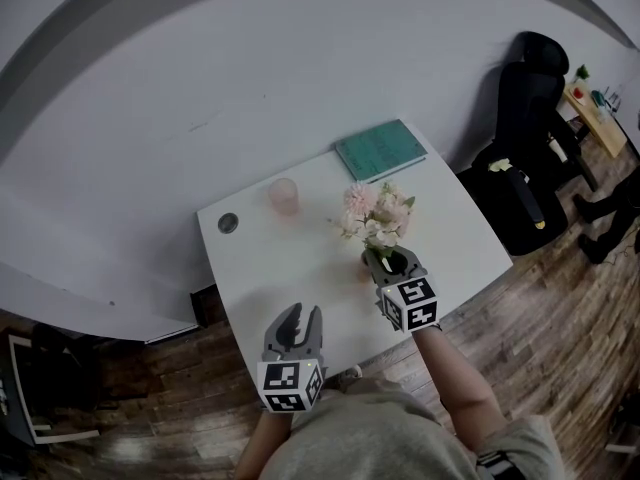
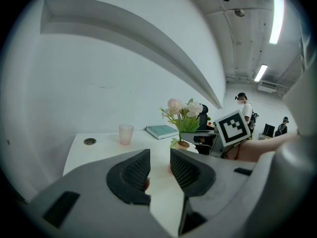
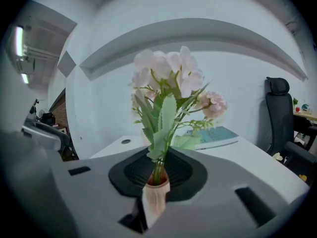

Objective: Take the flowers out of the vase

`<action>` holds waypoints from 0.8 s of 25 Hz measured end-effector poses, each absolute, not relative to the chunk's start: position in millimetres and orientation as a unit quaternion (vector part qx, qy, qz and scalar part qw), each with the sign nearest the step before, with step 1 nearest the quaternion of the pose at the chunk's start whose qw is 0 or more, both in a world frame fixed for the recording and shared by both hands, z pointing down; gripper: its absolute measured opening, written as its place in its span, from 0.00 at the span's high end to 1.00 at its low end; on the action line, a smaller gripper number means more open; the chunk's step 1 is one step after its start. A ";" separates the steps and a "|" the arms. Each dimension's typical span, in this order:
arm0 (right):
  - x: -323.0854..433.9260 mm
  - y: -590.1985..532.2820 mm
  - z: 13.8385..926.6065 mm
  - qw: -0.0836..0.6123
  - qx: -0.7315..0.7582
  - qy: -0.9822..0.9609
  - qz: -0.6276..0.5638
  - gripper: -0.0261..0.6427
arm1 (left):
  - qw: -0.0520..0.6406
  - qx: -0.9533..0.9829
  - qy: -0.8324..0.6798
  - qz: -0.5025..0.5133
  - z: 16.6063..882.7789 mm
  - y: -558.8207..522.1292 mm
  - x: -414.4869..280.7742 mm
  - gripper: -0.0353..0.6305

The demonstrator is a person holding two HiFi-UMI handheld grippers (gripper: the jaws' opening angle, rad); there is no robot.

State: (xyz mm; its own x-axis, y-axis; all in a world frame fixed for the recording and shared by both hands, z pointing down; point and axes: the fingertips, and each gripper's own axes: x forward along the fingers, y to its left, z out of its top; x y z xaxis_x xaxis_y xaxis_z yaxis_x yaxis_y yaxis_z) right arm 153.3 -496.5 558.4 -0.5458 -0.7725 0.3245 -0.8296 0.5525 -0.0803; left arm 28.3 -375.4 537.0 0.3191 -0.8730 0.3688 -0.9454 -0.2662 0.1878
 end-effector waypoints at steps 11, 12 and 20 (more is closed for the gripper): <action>154.5 -486.4 540.4 0.123 0.473 -0.868 0.091 0.89 | 0.182 0.795 -0.571 0.091 530.7 -355.6 18.7 0.77; 154.6 -484.9 537.7 0.122 0.475 -0.867 0.088 0.89 | 0.181 0.796 -0.570 0.090 529.4 -352.8 17.8 0.77; 150.9 -477.9 512.7 0.118 0.492 -0.861 0.058 0.89 | 0.180 0.798 -0.569 0.086 523.4 -332.3 1.6 0.77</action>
